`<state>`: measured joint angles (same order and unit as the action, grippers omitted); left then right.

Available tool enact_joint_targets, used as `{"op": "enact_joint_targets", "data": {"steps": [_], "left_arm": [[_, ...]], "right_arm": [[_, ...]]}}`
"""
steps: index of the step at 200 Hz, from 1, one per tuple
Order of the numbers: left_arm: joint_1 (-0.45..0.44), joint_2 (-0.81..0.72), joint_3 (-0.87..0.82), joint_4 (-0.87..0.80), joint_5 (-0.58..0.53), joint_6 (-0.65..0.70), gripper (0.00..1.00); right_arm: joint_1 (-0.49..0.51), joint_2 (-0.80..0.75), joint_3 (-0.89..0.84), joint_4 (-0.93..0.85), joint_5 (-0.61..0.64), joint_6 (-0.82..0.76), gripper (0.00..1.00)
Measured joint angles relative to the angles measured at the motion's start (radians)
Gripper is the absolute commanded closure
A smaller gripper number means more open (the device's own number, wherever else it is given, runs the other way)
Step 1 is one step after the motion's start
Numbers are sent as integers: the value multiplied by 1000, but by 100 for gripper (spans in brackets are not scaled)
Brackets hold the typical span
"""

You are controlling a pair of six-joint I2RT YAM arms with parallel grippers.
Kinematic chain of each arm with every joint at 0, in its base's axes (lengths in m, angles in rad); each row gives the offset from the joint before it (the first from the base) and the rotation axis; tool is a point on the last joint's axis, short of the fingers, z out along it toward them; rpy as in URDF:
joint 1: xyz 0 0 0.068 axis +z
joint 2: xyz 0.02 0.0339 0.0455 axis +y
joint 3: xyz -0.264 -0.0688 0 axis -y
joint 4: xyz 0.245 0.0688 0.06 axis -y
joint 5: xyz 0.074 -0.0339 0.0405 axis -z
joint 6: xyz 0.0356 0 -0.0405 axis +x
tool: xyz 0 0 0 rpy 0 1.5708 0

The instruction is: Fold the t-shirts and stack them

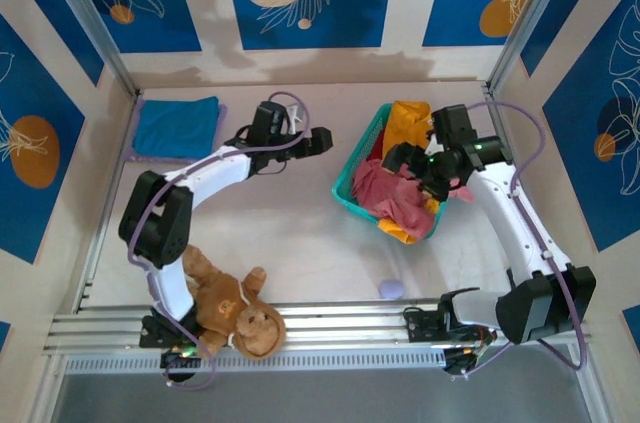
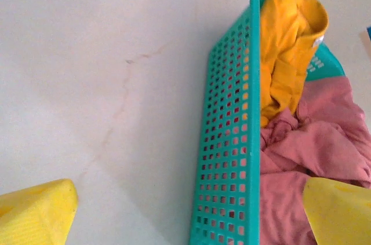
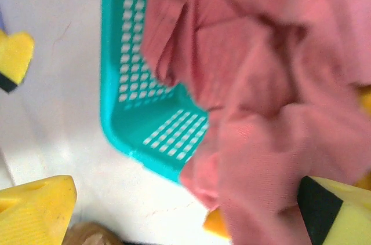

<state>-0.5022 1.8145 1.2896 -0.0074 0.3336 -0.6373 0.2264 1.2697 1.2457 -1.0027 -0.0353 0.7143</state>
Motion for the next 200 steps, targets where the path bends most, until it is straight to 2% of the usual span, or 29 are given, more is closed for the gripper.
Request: {"op": "enact_joint_targets", "data": {"steps": [19, 58, 74, 96, 158, 176, 200], "left_arm": [[13, -26, -13, -26, -3, 19, 1], [13, -27, -37, -69, -2, 27, 1], [13, -27, -38, -85, -2, 32, 1], [13, -28, -38, -116, -3, 43, 1], [13, -90, -32, -227, -51, 99, 1], [13, -97, -26, -241, -58, 113, 1], [13, -99, -24, -261, -59, 122, 1]], "right_arm": [[36, 11, -68, 27, -42, 45, 1], [6, 91, -192, 54, -43, 93, 1], [-27, 108, -219, 74, -40, 91, 1], [-134, 123, -247, 88, -54, 56, 1], [-388, 286, -163, 48, 26, -112, 1], [-423, 364, -92, 36, 40, -157, 1], [-414, 409, -16, 19, 78, -188, 1]]}}
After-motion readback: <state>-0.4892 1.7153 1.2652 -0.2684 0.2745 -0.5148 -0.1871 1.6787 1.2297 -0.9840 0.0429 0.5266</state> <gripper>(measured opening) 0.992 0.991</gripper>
